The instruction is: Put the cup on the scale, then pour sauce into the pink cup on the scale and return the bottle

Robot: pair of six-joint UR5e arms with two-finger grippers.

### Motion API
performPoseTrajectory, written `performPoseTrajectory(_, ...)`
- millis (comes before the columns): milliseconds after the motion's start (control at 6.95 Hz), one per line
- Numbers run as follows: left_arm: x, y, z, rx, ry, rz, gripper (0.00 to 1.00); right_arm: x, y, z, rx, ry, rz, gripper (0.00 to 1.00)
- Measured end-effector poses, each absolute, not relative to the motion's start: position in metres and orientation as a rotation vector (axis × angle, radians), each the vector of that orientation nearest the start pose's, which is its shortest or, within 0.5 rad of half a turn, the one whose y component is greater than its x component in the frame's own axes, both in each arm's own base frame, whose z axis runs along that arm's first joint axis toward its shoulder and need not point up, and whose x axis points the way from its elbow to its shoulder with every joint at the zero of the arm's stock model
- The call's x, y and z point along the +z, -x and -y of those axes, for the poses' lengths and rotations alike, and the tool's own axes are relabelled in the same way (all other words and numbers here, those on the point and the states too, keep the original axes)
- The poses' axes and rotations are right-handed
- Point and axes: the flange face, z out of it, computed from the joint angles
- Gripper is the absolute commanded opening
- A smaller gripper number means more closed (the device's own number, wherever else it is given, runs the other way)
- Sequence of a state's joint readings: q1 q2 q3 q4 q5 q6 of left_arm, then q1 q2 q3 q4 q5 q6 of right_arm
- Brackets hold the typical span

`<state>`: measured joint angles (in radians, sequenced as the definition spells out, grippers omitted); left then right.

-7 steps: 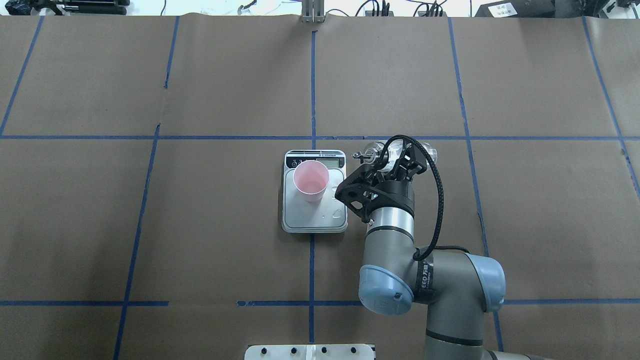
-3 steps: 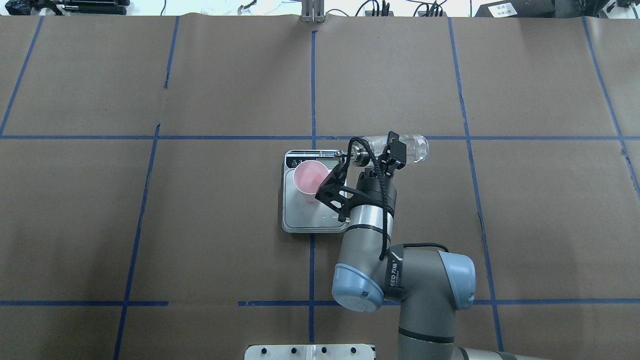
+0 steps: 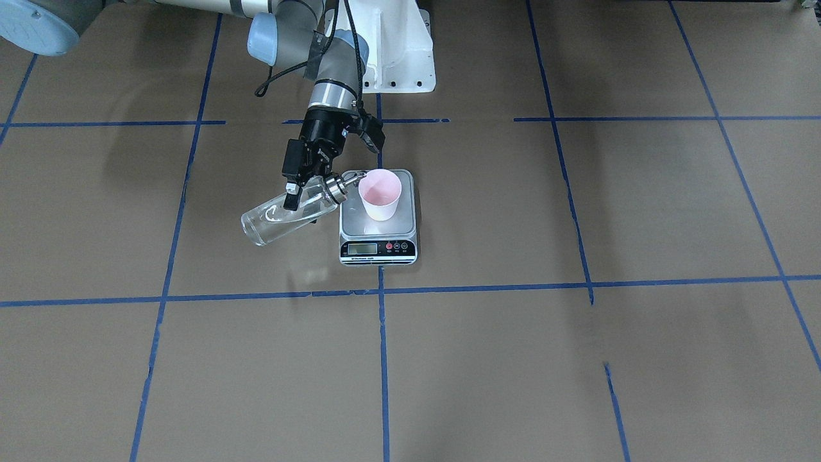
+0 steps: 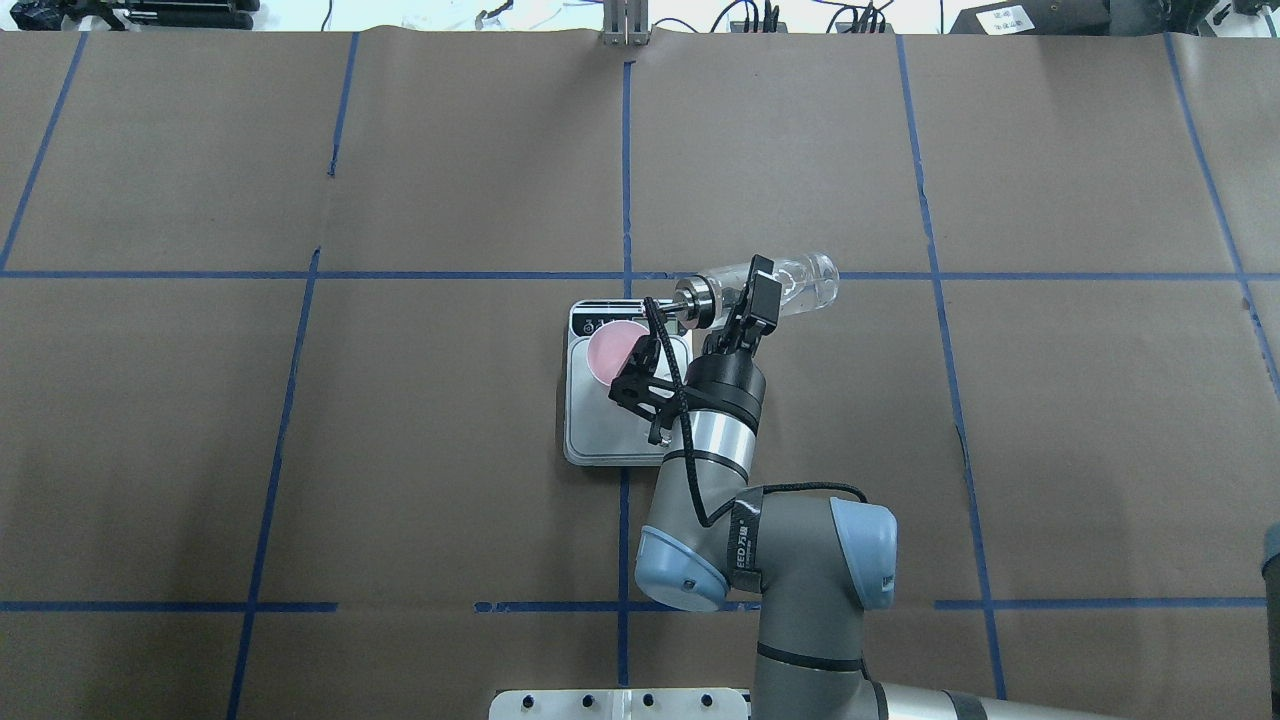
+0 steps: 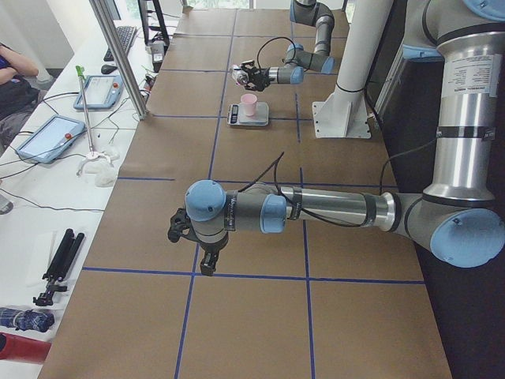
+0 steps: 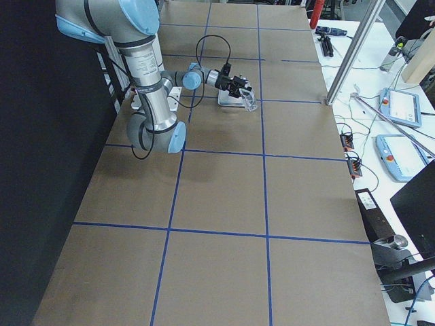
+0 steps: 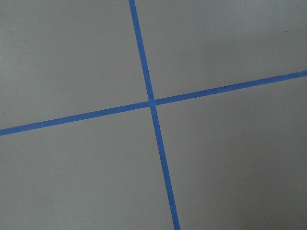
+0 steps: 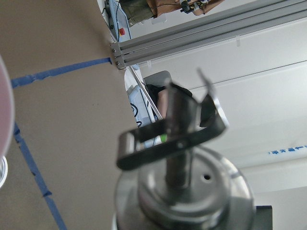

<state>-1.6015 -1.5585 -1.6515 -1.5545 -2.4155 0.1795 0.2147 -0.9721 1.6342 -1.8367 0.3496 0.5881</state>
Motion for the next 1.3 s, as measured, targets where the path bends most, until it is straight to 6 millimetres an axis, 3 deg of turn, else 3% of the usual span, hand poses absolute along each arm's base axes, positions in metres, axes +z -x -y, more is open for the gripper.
performPoseTrajectory(1296,0.627,0.074,0.487,0.157,-0.127,-0.837,1.00,0.282,0.583,0.371,-0.484,-1.308,-0.700,0.00)
